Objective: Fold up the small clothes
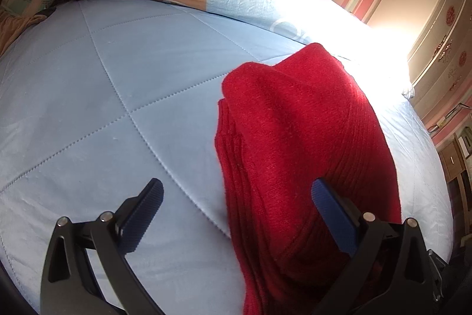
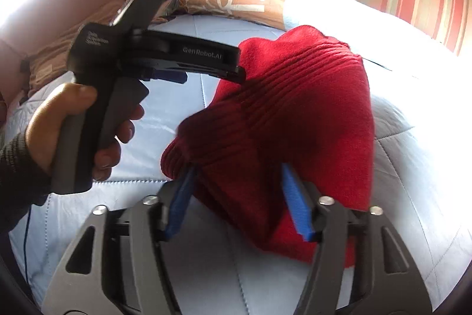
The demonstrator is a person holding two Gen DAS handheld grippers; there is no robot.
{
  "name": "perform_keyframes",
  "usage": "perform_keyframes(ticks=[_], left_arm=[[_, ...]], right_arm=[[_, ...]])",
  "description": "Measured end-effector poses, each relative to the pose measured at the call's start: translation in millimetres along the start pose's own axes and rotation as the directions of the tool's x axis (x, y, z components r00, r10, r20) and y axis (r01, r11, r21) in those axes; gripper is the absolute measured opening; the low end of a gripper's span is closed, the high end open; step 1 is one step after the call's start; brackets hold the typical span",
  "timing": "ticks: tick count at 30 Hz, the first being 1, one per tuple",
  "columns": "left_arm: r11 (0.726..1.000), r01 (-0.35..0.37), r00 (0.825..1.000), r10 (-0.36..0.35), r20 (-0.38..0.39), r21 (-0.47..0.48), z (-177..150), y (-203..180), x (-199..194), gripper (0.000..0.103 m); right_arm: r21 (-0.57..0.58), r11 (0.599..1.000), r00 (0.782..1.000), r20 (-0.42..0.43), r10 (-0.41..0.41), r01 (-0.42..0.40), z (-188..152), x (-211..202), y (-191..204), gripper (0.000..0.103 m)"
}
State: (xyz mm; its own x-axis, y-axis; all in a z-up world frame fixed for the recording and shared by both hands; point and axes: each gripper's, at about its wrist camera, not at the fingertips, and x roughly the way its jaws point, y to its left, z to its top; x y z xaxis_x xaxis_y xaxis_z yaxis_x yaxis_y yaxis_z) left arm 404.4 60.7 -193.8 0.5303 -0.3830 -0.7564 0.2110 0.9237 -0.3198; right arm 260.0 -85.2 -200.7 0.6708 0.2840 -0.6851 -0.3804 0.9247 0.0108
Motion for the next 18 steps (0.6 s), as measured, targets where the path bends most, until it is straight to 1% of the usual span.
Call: perform_keyframes(ticks=[2, 3, 5, 6, 7, 11, 14, 16, 18], left_arm=[[0.999, 0.040, 0.999, -0.040, -0.002, 0.014, 2.9, -8.6, 2.6, 0.101], [0.999, 0.048, 0.999, -0.048, -0.006, 0.022, 4.3, -13.4, 5.0, 0.101], [0.998, 0.048, 0.999, -0.047, -0.025, 0.046, 6.1, -22.7, 11.4, 0.101], [0.997, 0.046, 0.998, -0.044, -0.034, 0.061, 5.9, -27.2, 14.6, 0.101], [0.996, 0.040, 0.998, -0.036, -0.045, 0.077, 5.4, -31.1, 18.2, 0.101], [0.987, -0.050, 0.996, 0.060, -0.063, 0.153, 0.2, -42.6, 29.7, 0.101], [0.978, -0.100, 0.991, 0.114, -0.067, 0.181, -2.6, -43.5, 34.2, 0.100], [0.973, -0.119, 0.989, 0.133, -0.060, 0.196, -5.3, -43.4, 33.3, 0.093], [0.960, -0.167, 0.982, 0.181, -0.046, 0.224, -9.4, -42.9, 33.8, 0.094]], right_arm=[[0.025, 1.000, 1.000, 0.030, -0.010, 0.009, -2.9, -16.5, -9.2, 0.069], [0.039, 0.999, 0.999, 0.039, -0.020, 0.018, -3.5, -23.1, -14.5, 0.069], [0.063, 0.997, 0.998, 0.052, -0.045, 0.042, -4.8, -33.6, -23.3, 0.072], [0.078, 0.995, 0.997, 0.055, -0.062, 0.057, -5.4, -37.6, -26.5, 0.077], [0.090, 0.993, 0.995, 0.059, -0.075, 0.070, -6.2, -39.9, -26.7, 0.078], [0.123, 0.988, 0.993, 0.056, -0.104, 0.096, -12.0, -47.8, -37.0, 0.078], [0.133, 0.984, 0.991, 0.055, -0.123, 0.114, -12.3, -48.9, -48.8, 0.078], [0.144, 0.983, 0.991, 0.048, -0.126, 0.118, -13.1, -46.9, -54.5, 0.078], [0.160, 0.980, 0.991, 0.040, -0.125, 0.117, -12.9, -43.3, -62.0, 0.078]])
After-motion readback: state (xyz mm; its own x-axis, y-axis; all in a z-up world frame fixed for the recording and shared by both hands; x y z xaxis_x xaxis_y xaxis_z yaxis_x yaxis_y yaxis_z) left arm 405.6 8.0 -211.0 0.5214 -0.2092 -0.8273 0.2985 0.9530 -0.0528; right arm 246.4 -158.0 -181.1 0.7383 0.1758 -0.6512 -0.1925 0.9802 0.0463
